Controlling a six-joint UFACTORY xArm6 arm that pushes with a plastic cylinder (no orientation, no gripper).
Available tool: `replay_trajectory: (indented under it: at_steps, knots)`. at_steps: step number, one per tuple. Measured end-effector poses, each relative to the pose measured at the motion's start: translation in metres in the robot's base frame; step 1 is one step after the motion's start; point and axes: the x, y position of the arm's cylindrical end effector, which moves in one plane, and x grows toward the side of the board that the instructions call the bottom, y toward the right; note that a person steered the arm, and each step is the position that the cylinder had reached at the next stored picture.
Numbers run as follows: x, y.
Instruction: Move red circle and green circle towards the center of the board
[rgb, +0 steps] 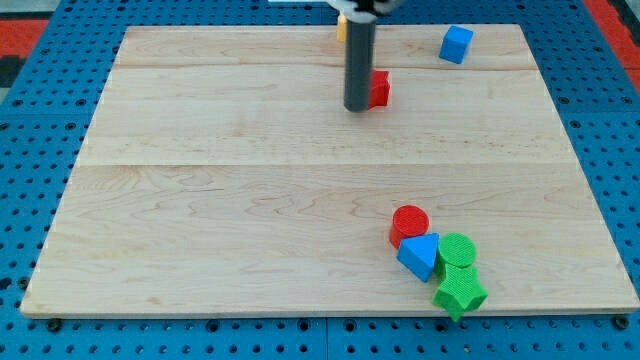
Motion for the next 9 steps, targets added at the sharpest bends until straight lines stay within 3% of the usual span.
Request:
replay_trajectory:
  at_steps: [1,3,4,6,9]
  knots:
    - [0.040,0.073]
    - [0.169,0.184]
    - [0.232,0.158]
    - [0.178,0.029]
    - [0.131,-0.082]
